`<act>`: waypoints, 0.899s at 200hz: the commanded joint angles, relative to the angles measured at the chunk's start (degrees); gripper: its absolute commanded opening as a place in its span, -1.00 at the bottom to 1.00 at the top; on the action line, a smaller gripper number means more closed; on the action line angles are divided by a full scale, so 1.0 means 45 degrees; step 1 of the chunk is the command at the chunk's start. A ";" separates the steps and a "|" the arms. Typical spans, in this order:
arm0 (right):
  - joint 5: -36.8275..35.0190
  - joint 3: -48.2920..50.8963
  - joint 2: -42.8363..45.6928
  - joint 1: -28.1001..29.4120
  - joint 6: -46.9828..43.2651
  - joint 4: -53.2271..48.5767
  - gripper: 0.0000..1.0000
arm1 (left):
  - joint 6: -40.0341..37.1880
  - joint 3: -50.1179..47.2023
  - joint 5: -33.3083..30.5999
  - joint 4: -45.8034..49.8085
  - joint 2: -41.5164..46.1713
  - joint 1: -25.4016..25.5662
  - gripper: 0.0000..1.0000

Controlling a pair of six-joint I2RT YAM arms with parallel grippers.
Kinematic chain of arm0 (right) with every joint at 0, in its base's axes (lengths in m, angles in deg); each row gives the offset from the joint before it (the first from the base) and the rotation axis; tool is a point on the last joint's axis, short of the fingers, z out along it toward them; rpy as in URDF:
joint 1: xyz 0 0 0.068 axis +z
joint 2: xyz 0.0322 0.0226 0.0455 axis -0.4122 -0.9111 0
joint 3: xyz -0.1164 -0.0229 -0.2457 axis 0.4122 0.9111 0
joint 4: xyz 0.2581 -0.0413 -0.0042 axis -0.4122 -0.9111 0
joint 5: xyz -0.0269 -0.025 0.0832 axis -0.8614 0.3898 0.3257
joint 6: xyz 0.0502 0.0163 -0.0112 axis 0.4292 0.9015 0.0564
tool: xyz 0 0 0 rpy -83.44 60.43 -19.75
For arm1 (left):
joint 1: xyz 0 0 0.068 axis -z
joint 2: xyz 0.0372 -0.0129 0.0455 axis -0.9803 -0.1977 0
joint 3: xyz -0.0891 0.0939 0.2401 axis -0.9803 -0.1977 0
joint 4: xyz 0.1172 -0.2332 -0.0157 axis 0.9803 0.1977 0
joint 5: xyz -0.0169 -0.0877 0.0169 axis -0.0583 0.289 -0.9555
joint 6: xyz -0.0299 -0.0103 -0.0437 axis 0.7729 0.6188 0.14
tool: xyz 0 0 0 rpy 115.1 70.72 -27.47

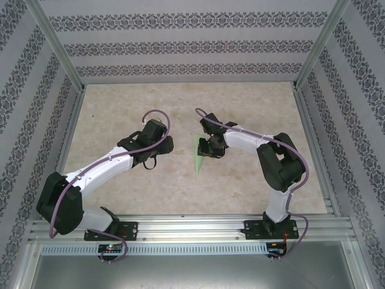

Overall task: Fold a paper plane with a square sheet of paper (fold left side to right side)
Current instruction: Turn over the paper plane at the center of the table.

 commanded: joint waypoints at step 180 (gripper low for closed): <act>-0.1845 0.0096 0.3622 -0.1570 -0.2951 -0.2648 -0.18 | -0.0068 0.0708 -0.1040 0.0639 -0.0366 -0.0034 0.29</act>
